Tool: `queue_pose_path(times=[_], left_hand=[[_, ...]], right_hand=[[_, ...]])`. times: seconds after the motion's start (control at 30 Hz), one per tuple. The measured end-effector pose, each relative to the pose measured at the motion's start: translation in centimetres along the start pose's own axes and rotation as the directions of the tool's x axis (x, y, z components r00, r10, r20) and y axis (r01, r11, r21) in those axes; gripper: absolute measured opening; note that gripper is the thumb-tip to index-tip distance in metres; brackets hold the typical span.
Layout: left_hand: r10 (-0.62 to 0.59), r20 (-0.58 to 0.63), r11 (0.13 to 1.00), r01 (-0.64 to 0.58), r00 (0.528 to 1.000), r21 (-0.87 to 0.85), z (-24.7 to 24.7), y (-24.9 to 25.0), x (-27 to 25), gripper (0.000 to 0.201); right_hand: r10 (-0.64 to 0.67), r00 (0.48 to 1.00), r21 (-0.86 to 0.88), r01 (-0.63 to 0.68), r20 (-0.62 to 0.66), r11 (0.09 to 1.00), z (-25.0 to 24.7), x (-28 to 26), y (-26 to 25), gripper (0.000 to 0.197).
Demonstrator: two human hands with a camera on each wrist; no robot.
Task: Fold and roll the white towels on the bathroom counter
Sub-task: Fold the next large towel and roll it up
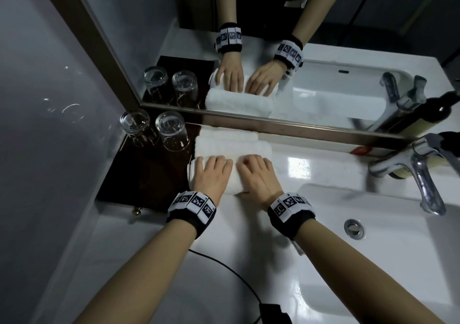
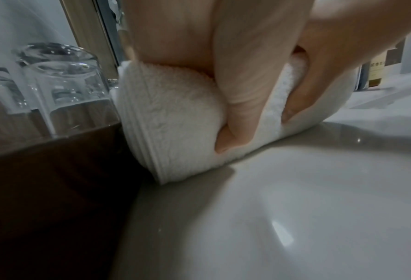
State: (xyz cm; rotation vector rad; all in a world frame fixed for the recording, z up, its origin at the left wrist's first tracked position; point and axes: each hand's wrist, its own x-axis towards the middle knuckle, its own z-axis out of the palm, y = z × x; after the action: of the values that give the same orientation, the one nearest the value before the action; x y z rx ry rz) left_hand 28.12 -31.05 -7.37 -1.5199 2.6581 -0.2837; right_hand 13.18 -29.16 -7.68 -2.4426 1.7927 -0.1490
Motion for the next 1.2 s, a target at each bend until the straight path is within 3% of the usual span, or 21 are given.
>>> queue_pose_path(times=[0.2,0.3,0.4,0.63,1.0,1.2], left_hand=[[0.026,-0.08,1.0,-0.025,0.996,0.014,1.1,-0.3,0.0,0.038],[0.044,-0.105,0.999,-0.043,0.994,0.013,1.0,-0.4,-0.4,0.038],[0.057,-0.095,0.998,-0.056,0.994,0.008,0.6,-0.9,-0.9,0.045],[0.109,-0.024,0.993,-0.11,0.994,-0.052,-0.1,-2.3,-2.3,0.077],[0.074,-0.08,0.997,-0.073,0.994,0.023,0.0,-3.3,-1.9,0.043],[0.052,-0.103,0.997,-0.046,0.993,0.059,-0.1,-3.0,-1.0,0.041]], right_hand=[[-0.021,0.989,-0.115,0.004,-0.148,0.993,-0.1,-0.2,-0.9,0.05],[-0.008,0.991,-0.151,-0.012,-0.13,0.988,-0.2,-0.8,-1.2,0.054],[-0.023,0.998,-0.074,0.018,-0.065,0.997,-0.4,-2.0,-1.1,0.067],[0.034,0.999,0.045,-0.035,0.016,0.998,-0.6,-5.0,0.2,0.067],[0.097,0.995,0.001,-0.097,0.022,0.995,-0.7,-3.4,-0.6,0.054],[0.067,0.997,-0.042,-0.069,-0.041,0.997,-0.5,-2.8,-0.1,0.054]])
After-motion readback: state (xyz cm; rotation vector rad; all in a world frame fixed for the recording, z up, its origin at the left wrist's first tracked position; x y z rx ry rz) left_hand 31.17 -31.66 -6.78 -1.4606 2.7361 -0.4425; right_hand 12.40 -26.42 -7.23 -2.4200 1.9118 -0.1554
